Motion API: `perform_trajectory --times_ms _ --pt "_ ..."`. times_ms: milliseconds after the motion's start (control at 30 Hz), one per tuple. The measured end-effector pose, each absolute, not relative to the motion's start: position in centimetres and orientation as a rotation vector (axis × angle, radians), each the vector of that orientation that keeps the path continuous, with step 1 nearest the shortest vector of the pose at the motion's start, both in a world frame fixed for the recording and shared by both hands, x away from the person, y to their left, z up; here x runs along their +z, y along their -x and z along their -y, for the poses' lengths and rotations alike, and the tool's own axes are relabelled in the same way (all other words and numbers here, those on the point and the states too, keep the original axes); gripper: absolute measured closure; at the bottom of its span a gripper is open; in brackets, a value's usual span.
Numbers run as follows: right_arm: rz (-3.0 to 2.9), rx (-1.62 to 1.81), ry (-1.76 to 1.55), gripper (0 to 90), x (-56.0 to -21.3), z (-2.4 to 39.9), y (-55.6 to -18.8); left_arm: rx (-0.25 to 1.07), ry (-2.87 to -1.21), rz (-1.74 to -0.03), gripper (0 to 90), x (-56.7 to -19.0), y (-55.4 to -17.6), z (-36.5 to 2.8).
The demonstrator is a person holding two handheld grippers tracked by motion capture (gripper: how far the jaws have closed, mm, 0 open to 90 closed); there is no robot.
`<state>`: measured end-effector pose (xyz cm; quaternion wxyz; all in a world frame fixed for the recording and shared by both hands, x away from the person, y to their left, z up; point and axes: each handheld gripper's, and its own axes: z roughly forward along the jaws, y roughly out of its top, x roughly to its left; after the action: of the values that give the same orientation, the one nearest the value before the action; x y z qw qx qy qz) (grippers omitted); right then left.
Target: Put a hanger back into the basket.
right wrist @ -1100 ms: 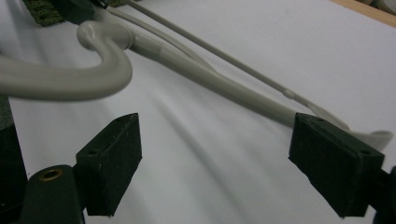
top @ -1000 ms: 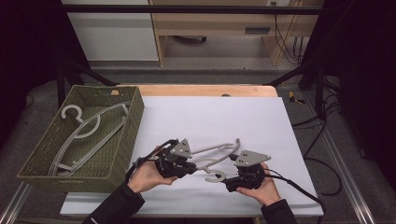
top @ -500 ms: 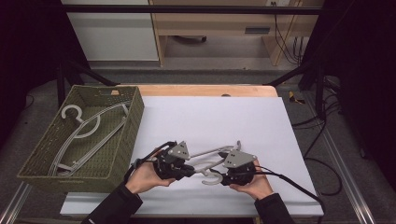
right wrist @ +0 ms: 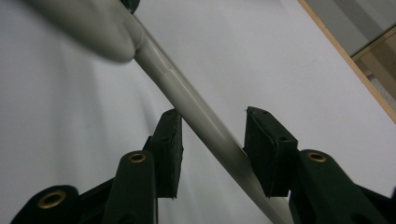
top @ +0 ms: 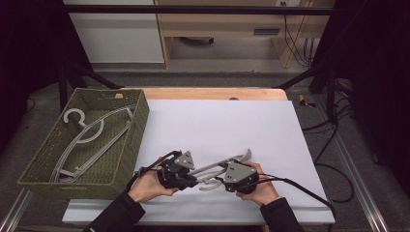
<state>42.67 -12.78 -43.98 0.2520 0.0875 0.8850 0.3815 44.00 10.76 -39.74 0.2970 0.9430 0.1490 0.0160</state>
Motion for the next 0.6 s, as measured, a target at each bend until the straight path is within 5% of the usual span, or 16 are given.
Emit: perform_trajectory --times_ms 267,600 --pt "-2.421 1.039 -0.245 58.1 -43.9 12.8 -42.7 0.126 -2.576 -0.348 68.5 -40.3 -43.5 -9.6" --pt "-2.449 1.049 -0.296 53.5 -43.8 12.9 -42.8 0.215 -2.615 -0.338 81.5 -40.5 -43.0 -8.9"
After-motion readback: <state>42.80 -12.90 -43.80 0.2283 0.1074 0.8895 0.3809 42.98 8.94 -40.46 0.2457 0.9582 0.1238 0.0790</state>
